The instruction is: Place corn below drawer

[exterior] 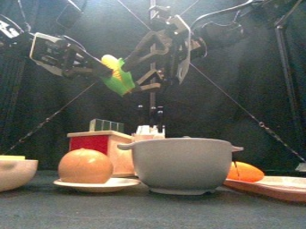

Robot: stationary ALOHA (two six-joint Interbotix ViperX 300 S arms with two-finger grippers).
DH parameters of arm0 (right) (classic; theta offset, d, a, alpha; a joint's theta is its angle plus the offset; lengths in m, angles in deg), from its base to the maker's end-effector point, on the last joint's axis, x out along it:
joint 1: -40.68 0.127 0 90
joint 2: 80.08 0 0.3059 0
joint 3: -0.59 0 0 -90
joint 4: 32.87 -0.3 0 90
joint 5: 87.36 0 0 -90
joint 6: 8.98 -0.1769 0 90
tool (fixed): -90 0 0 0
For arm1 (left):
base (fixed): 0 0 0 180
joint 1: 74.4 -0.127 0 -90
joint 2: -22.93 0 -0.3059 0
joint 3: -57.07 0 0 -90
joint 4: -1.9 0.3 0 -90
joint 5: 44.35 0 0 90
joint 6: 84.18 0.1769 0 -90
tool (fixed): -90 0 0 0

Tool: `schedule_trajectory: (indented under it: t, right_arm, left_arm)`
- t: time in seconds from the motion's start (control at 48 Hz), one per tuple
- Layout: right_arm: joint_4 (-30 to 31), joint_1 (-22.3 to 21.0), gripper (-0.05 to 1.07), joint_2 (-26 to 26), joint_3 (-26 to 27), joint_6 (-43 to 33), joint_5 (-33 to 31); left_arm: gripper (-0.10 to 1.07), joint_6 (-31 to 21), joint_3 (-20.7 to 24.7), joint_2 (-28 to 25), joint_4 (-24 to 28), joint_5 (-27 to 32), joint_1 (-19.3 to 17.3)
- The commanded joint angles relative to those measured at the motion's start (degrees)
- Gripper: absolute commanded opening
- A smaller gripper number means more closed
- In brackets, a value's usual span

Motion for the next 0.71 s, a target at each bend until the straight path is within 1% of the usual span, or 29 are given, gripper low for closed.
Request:
schedule_trajectory:
  t: [0.0, 0.104, 0.292, 0.688]
  right_arm:
    - [-0.4, -0.1, 1.02, 3.2, 0.3, -0.1, 0.3]
    - [-0.6, 0.0, 1.02, 4.2, -0.8, -0.2, 0.2]
    - [-1.4, 0.0, 1.02, 5.9, -2.7, -0.2, 0.2]
    - [-3.8, -0.1, 1.02, 6.6, -5.0, -0.2, -0.1]
  left_arm:
    - [0.75, -0.3, 0.4, 0.3, -0.1, 0.7, -0.2]
    - [0.75, -0.5, -0.8, 0.4, -1.8, 3.8, -0.2]
    - [0.75, -0.3, -1.5, 1.1, -7.9, 13.2, -0.6]
    - [0.75, -0.4, -2.7, 1.2, -14.1, 29.0, -0.7]
